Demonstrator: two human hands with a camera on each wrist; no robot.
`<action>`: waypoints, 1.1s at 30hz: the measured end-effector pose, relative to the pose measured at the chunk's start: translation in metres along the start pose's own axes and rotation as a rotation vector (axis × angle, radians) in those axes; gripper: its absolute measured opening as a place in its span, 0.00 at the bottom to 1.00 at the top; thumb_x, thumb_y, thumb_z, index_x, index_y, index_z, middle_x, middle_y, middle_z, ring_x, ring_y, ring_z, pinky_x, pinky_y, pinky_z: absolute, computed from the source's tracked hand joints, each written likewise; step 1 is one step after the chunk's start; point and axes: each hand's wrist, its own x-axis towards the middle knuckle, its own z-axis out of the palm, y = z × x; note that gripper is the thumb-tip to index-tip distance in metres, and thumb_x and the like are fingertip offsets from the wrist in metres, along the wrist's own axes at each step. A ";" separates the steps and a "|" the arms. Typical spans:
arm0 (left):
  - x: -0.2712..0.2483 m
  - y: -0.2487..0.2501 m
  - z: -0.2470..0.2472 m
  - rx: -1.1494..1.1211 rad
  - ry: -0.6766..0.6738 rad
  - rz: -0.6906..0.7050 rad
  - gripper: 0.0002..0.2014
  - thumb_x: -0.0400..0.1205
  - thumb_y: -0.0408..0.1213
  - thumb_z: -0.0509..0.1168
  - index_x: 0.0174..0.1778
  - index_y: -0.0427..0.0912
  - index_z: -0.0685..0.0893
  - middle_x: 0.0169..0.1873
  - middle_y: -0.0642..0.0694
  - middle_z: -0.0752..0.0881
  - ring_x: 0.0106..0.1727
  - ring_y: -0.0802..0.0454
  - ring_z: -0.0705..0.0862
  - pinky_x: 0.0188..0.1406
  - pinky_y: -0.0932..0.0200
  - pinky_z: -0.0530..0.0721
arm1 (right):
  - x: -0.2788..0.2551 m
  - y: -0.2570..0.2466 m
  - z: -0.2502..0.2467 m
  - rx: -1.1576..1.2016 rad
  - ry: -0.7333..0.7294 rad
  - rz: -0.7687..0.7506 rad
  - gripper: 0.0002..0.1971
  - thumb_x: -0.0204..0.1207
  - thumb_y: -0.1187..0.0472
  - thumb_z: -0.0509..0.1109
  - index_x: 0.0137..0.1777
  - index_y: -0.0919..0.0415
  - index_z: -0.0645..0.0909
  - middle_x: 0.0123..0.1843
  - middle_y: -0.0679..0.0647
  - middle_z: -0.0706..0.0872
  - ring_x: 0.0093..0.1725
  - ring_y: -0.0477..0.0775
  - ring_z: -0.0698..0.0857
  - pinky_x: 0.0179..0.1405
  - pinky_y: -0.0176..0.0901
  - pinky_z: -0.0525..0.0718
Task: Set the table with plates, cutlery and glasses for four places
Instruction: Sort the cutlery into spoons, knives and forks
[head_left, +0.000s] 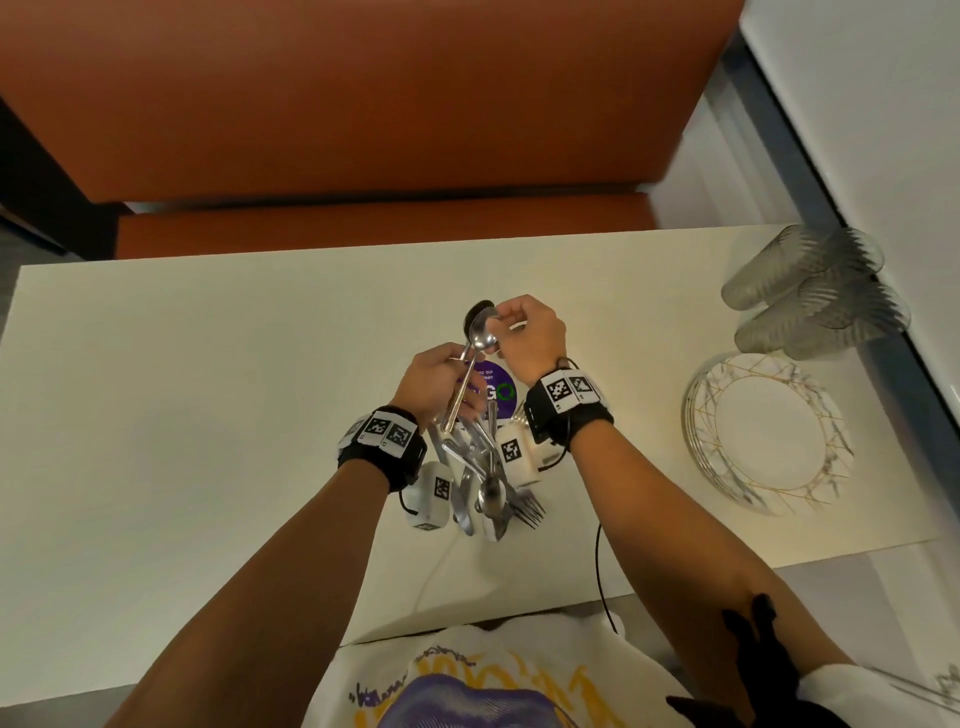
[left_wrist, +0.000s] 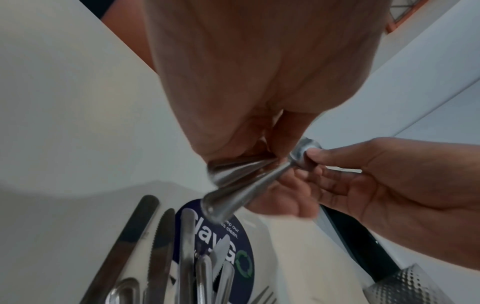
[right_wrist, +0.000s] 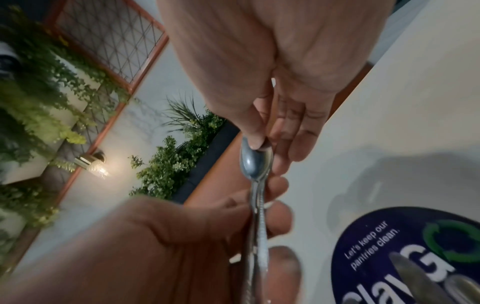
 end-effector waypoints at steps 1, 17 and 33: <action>-0.003 -0.002 -0.001 0.027 -0.003 0.008 0.13 0.88 0.24 0.57 0.60 0.33 0.86 0.34 0.35 0.88 0.26 0.40 0.84 0.26 0.52 0.84 | -0.004 0.000 0.002 -0.016 0.008 -0.005 0.06 0.75 0.62 0.77 0.51 0.56 0.87 0.43 0.45 0.88 0.40 0.45 0.87 0.40 0.43 0.88; -0.039 -0.022 -0.019 0.010 -0.101 0.011 0.15 0.91 0.39 0.55 0.57 0.40 0.88 0.29 0.44 0.79 0.19 0.48 0.72 0.21 0.59 0.67 | -0.039 -0.006 0.007 -0.014 -0.030 -0.007 0.08 0.81 0.57 0.74 0.54 0.60 0.89 0.38 0.55 0.92 0.34 0.56 0.92 0.43 0.58 0.93; -0.046 -0.068 -0.021 0.202 0.072 -0.051 0.15 0.92 0.36 0.55 0.49 0.37 0.87 0.27 0.51 0.77 0.22 0.56 0.68 0.19 0.63 0.65 | -0.123 0.075 0.003 -0.475 -0.466 0.006 0.12 0.77 0.69 0.71 0.51 0.53 0.90 0.49 0.50 0.90 0.45 0.48 0.87 0.53 0.46 0.90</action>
